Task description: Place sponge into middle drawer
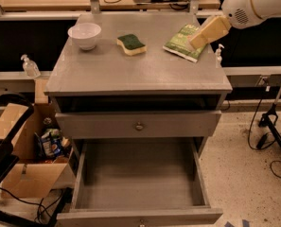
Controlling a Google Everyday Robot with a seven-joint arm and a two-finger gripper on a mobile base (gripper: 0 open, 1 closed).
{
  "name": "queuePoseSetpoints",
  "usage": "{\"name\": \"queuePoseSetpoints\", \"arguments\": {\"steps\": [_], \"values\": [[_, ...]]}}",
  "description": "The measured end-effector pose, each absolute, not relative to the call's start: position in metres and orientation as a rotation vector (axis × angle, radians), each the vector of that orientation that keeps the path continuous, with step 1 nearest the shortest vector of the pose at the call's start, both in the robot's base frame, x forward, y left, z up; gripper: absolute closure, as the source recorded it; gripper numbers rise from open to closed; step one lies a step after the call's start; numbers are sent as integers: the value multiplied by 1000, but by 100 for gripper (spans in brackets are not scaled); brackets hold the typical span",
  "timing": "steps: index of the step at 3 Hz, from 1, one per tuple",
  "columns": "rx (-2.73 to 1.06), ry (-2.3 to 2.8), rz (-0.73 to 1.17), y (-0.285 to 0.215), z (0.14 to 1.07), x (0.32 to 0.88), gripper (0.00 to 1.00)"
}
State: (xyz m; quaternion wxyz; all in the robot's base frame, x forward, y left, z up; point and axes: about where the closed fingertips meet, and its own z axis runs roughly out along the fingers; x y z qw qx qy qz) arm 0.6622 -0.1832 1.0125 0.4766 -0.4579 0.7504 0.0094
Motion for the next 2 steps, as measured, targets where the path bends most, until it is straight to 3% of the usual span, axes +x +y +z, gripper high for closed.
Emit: {"name": "queuePoseSetpoints", "arguments": {"steps": [1, 2], "values": [[-1119, 1834, 23, -183, 1012, 662, 0], [-1087, 1821, 50, -169, 1010, 699, 0]]}}
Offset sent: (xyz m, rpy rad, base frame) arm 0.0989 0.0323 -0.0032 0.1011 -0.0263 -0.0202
